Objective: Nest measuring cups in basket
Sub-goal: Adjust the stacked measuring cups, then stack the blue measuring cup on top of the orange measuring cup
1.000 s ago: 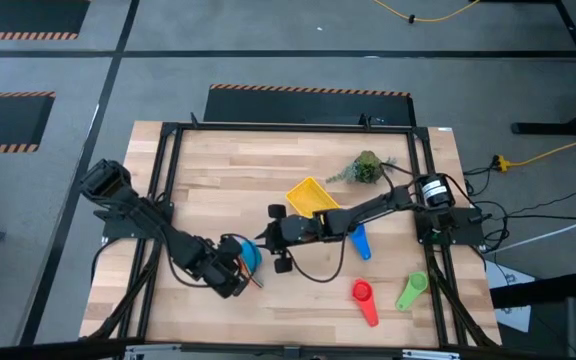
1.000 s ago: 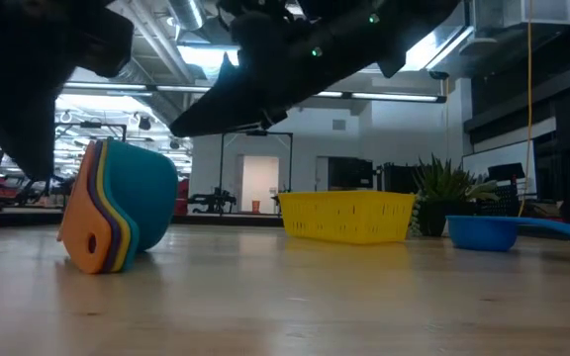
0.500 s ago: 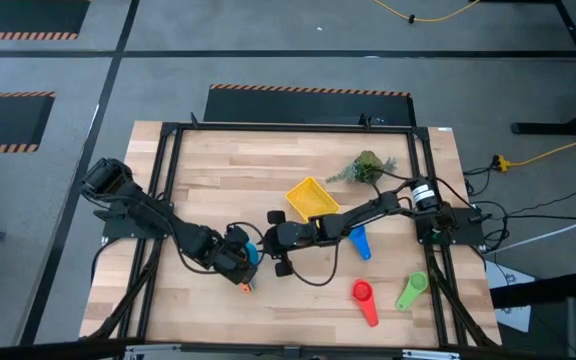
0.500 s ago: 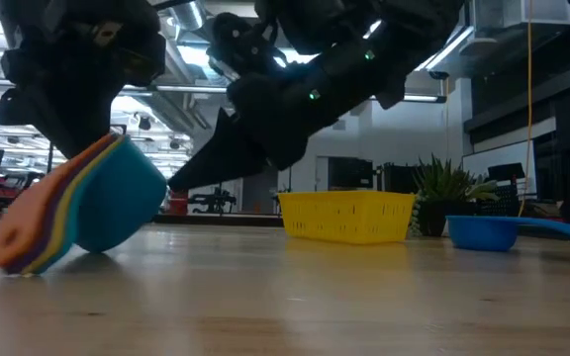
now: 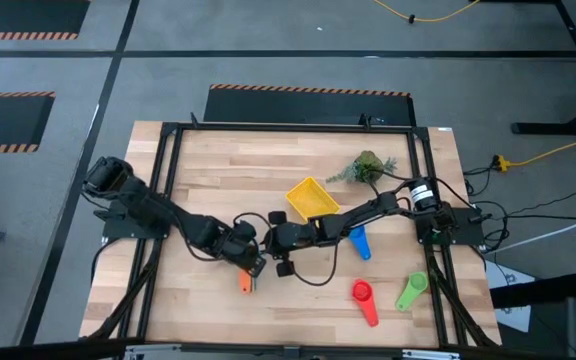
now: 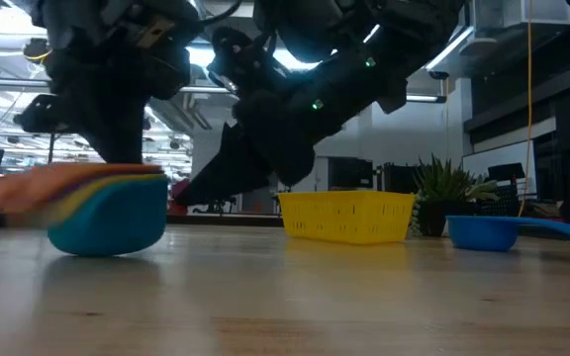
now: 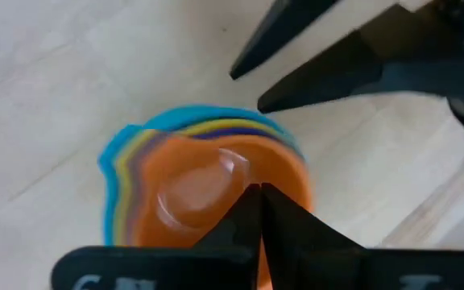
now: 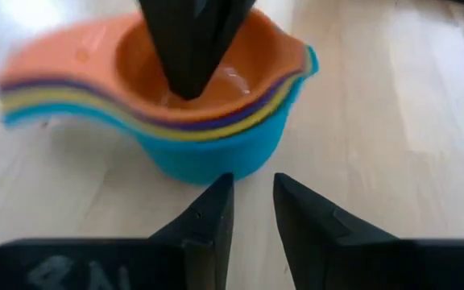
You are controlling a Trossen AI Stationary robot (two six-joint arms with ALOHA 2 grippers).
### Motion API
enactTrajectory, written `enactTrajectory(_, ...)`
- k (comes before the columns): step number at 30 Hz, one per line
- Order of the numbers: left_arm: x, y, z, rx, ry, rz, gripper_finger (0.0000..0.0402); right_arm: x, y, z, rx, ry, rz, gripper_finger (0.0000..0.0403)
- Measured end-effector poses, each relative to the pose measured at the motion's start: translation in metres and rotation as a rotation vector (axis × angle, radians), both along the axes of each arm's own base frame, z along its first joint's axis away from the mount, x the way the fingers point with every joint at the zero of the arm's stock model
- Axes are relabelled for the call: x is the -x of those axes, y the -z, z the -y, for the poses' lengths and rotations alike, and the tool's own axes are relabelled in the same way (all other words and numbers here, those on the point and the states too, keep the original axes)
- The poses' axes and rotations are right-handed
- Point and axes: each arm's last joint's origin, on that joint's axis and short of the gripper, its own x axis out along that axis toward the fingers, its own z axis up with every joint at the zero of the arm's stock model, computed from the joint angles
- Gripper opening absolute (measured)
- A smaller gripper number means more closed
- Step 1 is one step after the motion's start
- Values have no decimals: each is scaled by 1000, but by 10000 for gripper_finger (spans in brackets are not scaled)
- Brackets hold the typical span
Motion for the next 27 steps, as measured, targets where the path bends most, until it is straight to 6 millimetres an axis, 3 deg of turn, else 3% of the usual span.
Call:
enactTrajectory(6,-3,0,-5,-13,21,3,6,9,-11,3,18,2,-86,95)
enactTrajectory(14,-2,-3,-4,-21,52,19,5,29,-52,6,65,-47,-143,95)
enactTrajectory(27,-4,-31,-5,-99,222,219,11,98,-126,24,53,9,-381,95)
